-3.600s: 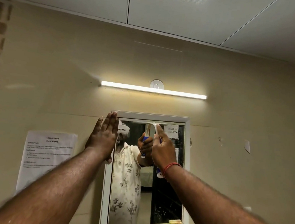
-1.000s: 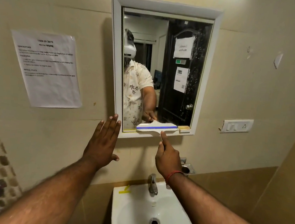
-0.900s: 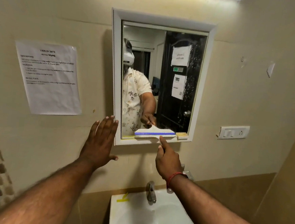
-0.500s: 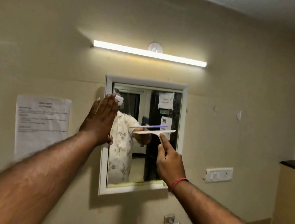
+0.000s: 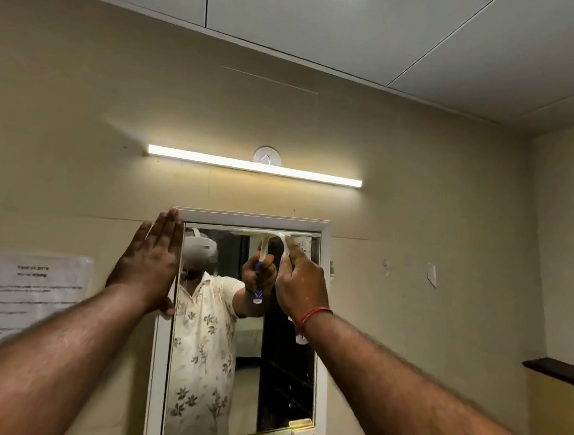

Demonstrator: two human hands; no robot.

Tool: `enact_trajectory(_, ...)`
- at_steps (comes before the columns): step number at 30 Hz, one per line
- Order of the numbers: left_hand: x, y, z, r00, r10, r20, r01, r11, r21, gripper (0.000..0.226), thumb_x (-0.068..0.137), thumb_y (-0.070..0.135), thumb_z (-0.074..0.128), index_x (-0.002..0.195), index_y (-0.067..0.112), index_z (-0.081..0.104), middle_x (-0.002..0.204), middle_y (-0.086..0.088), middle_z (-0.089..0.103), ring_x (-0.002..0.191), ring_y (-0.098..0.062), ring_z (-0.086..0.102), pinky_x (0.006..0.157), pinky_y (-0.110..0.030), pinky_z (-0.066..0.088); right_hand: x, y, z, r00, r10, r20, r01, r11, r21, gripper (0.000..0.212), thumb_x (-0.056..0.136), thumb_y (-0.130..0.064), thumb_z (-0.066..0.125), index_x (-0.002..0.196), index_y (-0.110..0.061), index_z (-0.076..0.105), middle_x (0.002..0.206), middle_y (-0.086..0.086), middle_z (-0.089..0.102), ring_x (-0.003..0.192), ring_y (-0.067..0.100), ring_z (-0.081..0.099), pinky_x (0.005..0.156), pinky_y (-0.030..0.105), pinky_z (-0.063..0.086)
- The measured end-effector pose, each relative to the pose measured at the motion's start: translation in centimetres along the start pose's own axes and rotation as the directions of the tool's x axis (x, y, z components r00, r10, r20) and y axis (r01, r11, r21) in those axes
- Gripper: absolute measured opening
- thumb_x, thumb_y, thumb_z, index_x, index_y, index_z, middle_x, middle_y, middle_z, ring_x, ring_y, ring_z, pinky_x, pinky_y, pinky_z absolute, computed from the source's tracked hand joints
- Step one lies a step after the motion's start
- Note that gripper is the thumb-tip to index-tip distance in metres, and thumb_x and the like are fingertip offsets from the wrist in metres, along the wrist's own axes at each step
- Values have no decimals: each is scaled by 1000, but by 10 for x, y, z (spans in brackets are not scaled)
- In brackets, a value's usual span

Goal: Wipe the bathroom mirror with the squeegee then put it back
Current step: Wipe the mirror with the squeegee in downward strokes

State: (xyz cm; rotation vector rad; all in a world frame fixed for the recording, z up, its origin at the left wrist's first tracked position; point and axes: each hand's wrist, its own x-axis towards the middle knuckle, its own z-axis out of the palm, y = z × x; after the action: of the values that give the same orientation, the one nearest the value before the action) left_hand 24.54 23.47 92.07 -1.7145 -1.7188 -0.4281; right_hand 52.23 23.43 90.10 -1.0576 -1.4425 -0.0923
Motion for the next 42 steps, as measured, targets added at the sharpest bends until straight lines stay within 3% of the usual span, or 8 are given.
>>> enact_trajectory(6,1,2,6,1000,-13,-10,12,999,-42,186,61,63,100,156,-1,-47,167,-23,-52,163,-38,-39,139,-54,-13,4,11,7,998,58,-9,-58,998,29,46,115,-35,46,160,-40,49,103,-5,75,81,13,70,84,35,65)
enact_trajectory(11,0,4,4,1000,-29,12,30,999,-35,185,64,62,99,154,-1,-49,165,-23,-55,161,-39,-41,139,-54,-14,9,18,7,999,39,-18,-39,999,23,45,115,-36,46,160,-40,49,114,1,78,80,8,67,79,27,62)
enact_trajectory(15,-1,3,3,1000,-22,9,22,998,-56,186,61,62,100,155,1,-48,165,-21,-56,162,-38,-41,139,-54,-13,21,17,3,999,34,-9,-34,999,-15,44,115,-38,46,158,-38,52,129,3,76,91,16,74,86,33,65)
enact_trajectory(21,-9,3,5,1000,0,-8,-1,994,-110,184,63,58,101,156,3,-49,165,-17,-57,162,-34,-42,139,-52,-13,32,14,7,994,99,54,-98,995,-18,46,115,-40,41,161,-40,46,128,6,75,98,23,74,91,41,65)
enact_trajectory(24,-16,4,13,1000,14,-22,-18,987,-158,181,66,50,103,158,7,-48,165,-12,-58,162,-31,-42,140,-49,-13,26,16,9,990,127,63,-128,992,7,46,116,-39,40,162,-38,44,135,4,71,102,17,71,96,38,62)
enact_trajectory(32,-31,8,35,999,25,-42,-34,973,-226,175,69,54,102,162,6,-39,169,-9,-53,164,-28,-38,141,-44,-6,-1,34,14,983,154,99,-158,987,29,47,116,-38,39,163,-39,44,155,6,62,137,26,62,113,39,51)
enact_trajectory(37,-49,8,62,991,70,-110,-96,962,-256,178,62,56,105,169,7,-28,176,-9,-45,168,-30,-29,141,-47,1,-33,51,16,970,193,150,-203,978,56,48,116,-39,40,164,-37,43,158,3,59,144,25,57,113,33,46)
enact_trajectory(42,-73,6,96,982,112,-155,-147,961,-236,184,49,55,109,174,5,-16,182,-14,-31,173,-33,-15,141,-50,9,-70,69,19,957,231,178,-241,970,40,47,116,-43,38,163,-43,43,151,5,64,136,26,62,114,40,49)
